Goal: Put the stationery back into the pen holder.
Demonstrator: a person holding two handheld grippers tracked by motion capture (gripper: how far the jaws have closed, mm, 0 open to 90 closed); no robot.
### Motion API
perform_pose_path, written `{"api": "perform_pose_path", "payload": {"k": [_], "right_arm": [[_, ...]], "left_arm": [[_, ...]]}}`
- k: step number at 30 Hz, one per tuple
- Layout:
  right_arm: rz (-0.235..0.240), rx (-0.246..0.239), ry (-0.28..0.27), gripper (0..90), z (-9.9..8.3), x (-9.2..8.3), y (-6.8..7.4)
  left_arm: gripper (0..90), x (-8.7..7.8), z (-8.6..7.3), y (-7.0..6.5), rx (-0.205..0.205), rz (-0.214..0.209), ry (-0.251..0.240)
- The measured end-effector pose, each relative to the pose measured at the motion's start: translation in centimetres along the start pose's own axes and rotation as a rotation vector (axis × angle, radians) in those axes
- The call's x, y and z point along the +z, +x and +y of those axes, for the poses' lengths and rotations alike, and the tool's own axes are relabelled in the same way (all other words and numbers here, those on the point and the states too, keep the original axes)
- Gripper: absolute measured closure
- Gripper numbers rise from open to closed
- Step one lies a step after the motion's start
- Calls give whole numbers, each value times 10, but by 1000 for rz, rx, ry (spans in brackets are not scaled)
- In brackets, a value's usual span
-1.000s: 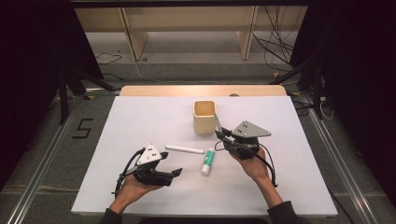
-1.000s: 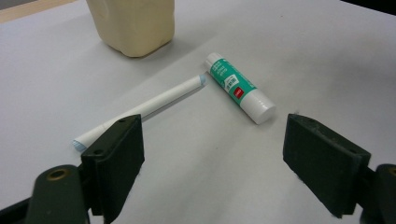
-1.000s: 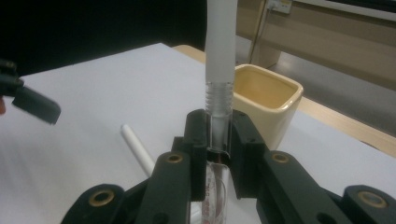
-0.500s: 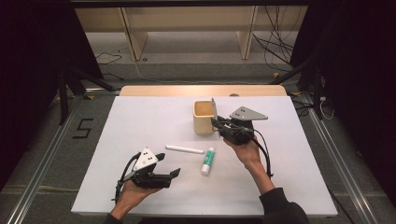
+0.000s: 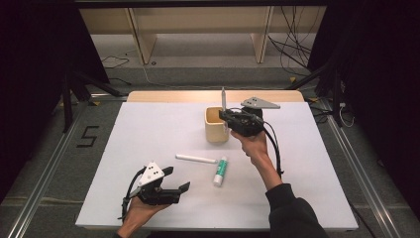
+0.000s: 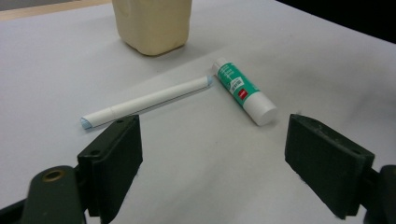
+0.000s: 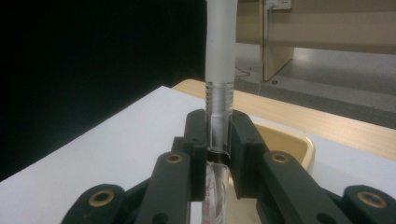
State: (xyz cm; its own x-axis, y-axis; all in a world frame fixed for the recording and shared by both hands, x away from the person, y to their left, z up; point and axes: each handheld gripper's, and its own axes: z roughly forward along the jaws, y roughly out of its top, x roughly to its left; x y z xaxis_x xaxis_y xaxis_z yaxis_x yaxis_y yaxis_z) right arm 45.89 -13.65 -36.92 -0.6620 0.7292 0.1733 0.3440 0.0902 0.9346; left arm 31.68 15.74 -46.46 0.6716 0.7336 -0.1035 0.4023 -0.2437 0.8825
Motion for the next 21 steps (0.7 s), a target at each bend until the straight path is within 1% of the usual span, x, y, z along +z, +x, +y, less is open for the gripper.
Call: {"api": "perform_pose_path", "payload": {"k": [4,6,13,15,21], "right_arm": [[-7,13,-1,790,8,9,-1],[-18,11,-1,790,12,13,-2],[-49,38,-1,790,21,30,-7],[-57,44,-5,790,22,35,-8],[-86,45,12,790,18,50,-11]], "left_arm": [[187,-1,-5,1,-7,2,-5],[184,-1,-6,1,-12,1,-5],[179,-4,-8,3,-27,10,0],[177,-4,-9,3,-31,10,3],[175,-4,-10,3,-29,11,5]]}}
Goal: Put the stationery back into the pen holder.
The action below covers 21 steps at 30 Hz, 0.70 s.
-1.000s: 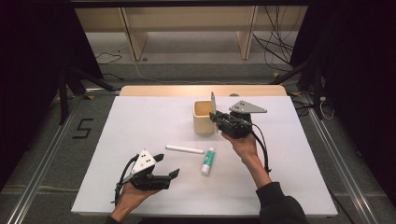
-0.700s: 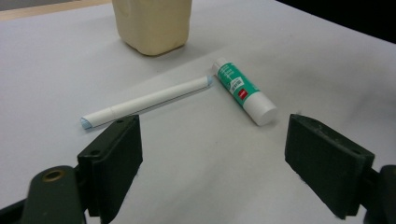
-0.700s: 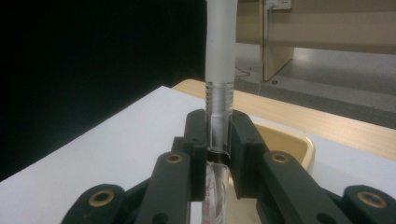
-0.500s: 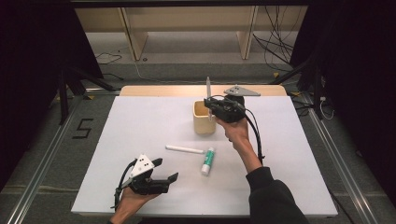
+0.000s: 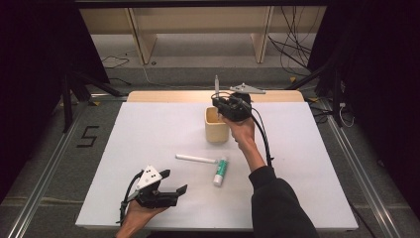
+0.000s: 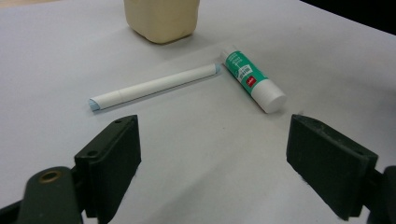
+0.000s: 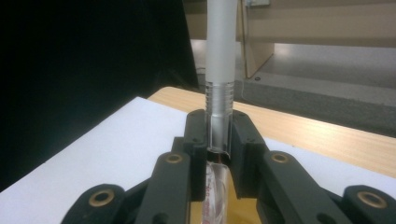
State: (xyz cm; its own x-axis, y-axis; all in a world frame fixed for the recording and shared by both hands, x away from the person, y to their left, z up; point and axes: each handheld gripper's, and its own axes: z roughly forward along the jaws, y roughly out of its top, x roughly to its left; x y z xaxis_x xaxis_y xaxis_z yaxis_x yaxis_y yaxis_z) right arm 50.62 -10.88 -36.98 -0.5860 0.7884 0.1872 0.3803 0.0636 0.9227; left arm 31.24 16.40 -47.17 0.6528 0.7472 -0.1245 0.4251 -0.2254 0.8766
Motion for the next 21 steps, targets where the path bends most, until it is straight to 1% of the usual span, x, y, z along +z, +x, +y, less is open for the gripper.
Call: {"api": "perform_pose_path", "payload": {"k": [4,5,8,12,15,18,21], "right_arm": [[-21,4,8,790,-3,7,-2],[-26,6,10,790,-3,9,-2],[-41,5,17,790,-5,12,-4],[-47,10,30,790,-8,15,-5],[-50,1,38,790,-10,18,-4],[-54,10,44,790,-13,23,-3],[-59,8,59,790,-17,28,-1]], "left_arm": [[175,-1,0,1,0,4,-3],[175,0,0,0,-7,6,-10],[176,-1,0,1,-8,4,-6],[175,0,-1,1,-6,2,0],[173,0,-1,1,-4,1,-1],[173,0,-1,1,-3,0,0],[173,0,-1,1,0,4,-1]]}}
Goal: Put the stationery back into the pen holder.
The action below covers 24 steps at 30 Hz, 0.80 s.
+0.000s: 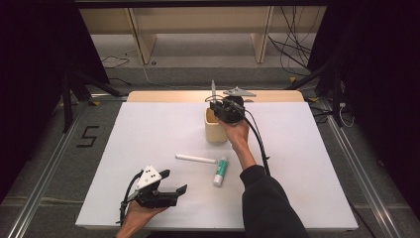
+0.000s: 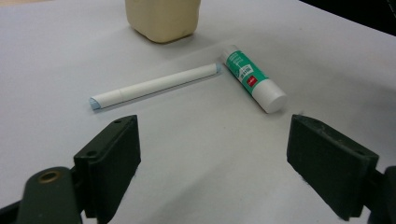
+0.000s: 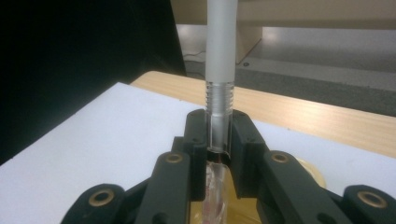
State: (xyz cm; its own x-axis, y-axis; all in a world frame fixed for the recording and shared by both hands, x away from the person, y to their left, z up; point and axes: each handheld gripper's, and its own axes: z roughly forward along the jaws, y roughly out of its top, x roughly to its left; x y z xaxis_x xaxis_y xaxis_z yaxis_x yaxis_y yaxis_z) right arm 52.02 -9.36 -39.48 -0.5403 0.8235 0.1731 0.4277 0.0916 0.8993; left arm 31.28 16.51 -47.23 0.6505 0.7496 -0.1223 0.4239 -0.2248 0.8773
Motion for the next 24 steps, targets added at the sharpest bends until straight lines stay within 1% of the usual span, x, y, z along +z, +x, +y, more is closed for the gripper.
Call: {"api": "perform_pose_path", "payload": {"k": [2,8,12,16,24], "right_arm": [[0,-1,8,790,-2,3,1],[-9,-10,20,790,-5,7,3],[-18,-3,22,789,-6,8,3],[-24,-2,29,789,-8,10,4],[-35,-20,52,789,-11,14,5]], "left_arm": [[173,0,0,0,-3,1,-8],[173,1,0,-2,-2,2,-5],[172,1,0,-2,-3,1,-4],[169,1,0,-2,9,1,3],[169,2,0,-2,14,3,5]]}}
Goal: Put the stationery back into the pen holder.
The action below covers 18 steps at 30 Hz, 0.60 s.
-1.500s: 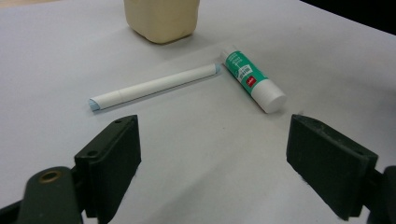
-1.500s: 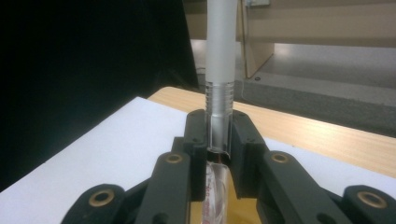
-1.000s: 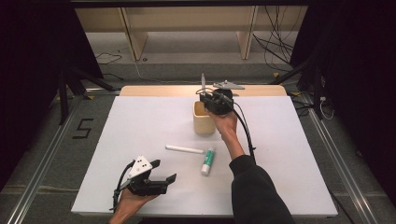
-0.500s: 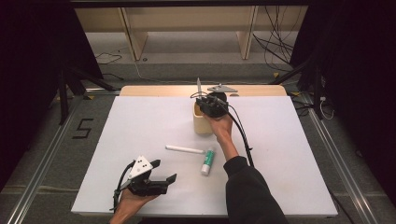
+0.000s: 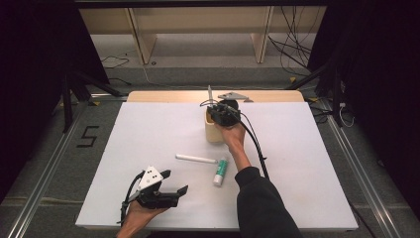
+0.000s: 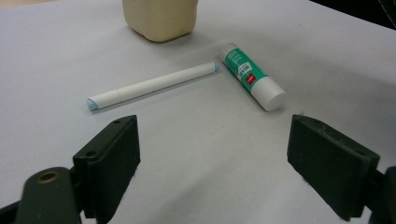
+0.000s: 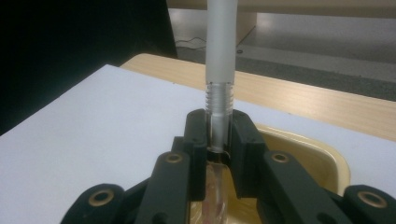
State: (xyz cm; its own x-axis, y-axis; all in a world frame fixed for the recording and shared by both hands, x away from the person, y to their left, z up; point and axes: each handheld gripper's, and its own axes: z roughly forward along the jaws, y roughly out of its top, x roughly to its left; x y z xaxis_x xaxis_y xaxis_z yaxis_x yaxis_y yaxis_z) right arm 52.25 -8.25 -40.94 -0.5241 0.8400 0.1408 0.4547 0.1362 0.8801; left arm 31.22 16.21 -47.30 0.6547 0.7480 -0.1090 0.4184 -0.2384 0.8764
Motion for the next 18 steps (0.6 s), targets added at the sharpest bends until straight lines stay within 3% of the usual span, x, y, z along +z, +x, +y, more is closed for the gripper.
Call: {"api": "perform_pose_path", "payload": {"k": [6,11,18], "right_arm": [[-4,6,9,786,-1,2,2],[10,17,22,528,1,-2,1],[30,26,-10,388,7,-36,-14]], "left_arm": [[169,0,0,0,0,3,1],[169,0,-1,1,-5,3,5],[169,4,-1,-1,-3,12,27]]}}
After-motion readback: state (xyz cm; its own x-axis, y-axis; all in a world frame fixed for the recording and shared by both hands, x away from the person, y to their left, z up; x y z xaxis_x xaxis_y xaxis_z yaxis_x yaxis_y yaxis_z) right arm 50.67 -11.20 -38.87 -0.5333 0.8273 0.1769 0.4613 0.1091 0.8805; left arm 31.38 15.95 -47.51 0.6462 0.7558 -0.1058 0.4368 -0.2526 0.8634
